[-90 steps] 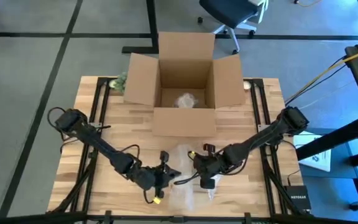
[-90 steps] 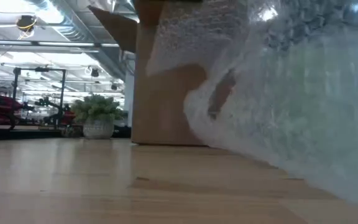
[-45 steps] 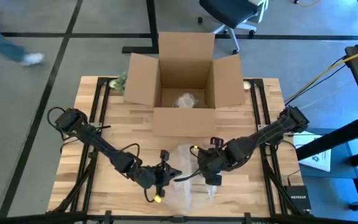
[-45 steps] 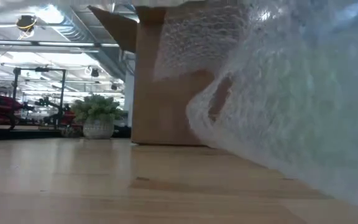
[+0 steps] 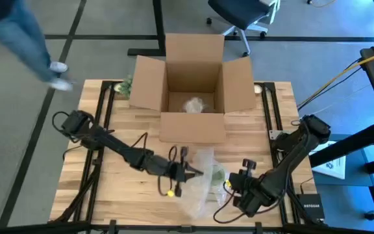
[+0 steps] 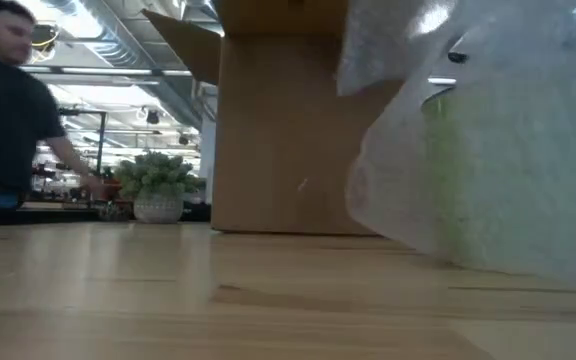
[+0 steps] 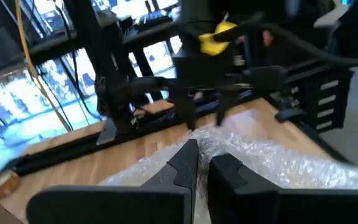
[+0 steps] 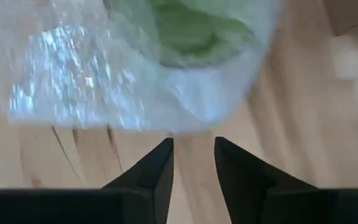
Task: Wrap mug
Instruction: Wrap the green mug with bubble wrap
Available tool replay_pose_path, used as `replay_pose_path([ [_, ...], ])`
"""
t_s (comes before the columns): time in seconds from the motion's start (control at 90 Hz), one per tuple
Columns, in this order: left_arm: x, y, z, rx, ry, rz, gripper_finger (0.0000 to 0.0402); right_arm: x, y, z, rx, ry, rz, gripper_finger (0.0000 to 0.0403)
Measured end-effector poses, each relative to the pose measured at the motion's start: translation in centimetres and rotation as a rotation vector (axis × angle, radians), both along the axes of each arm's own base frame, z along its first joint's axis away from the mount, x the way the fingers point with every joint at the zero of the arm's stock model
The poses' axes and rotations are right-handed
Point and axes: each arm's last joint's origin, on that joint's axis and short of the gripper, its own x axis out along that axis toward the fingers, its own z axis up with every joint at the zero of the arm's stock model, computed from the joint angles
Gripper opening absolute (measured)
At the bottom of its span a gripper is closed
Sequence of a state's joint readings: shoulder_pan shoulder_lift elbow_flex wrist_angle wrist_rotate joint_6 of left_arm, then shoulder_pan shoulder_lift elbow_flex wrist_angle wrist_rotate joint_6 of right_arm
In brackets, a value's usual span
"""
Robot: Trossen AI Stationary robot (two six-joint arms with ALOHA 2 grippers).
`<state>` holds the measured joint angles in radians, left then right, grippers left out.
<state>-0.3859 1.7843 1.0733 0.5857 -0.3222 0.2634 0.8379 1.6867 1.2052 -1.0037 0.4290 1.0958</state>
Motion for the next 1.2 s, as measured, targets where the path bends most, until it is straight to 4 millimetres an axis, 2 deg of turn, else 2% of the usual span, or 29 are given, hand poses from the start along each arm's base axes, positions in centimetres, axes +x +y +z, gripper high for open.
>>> replay_pose_path([
  [0.156,1.5,1.3,-1.2,-0.087,-0.033,-0.034,0.0,0.7,-0.3,-1.7,0.001,-0.133,-0.025,0.0101],
  [0.356,2.6,1.8,-3.5,-0.11,-0.002,-0.028,0.0,1.3,-0.3,-1.7,-0.001,-0.158,0.029,0.0101],
  [0.422,2.8,1.8,-4.3,-0.13,0.019,-0.029,0.0,1.4,-0.3,-0.9,0.008,-0.114,0.05,0.0101],
  [0.578,3.2,2.0,-5.7,-0.152,0.05,-0.022,0.0,1.3,-0.1,2.7,0.029,-0.051,0.089,0.0101],
  [0.678,3.3,2.0,-6.1,-0.159,0.054,-0.021,0.0,1.9,0.2,4.8,-0.03,-0.117,0.151,0.0101],
  [0.767,3.3,1.9,-6.3,-0.161,0.054,-0.022,0.0,3.3,-0.4,5.4,-0.099,-0.206,0.18,0.0101],
  [0.833,3.3,1.9,-6.3,-0.162,0.054,-0.022,0.0,4.6,-1.5,4.9,-0.095,-0.208,0.163,0.0101],
  [0.956,3.3,1.7,-6.3,-0.162,0.054,-0.026,0.0,6.1,-3.7,2.7,-0.014,-0.156,0.136,0.0101],
  [1.111,3.0,1.3,-6.3,-0.144,0.082,-0.036,0.0,7.2,-5.5,0.0,0.138,-0.12,0.145,0.0101],
  [1.2,2.4,1.1,-5.6,-0.094,0.119,-0.03,0.0,7.3,-6.0,-1.0,0.193,-0.117,0.14,0.0101],
])
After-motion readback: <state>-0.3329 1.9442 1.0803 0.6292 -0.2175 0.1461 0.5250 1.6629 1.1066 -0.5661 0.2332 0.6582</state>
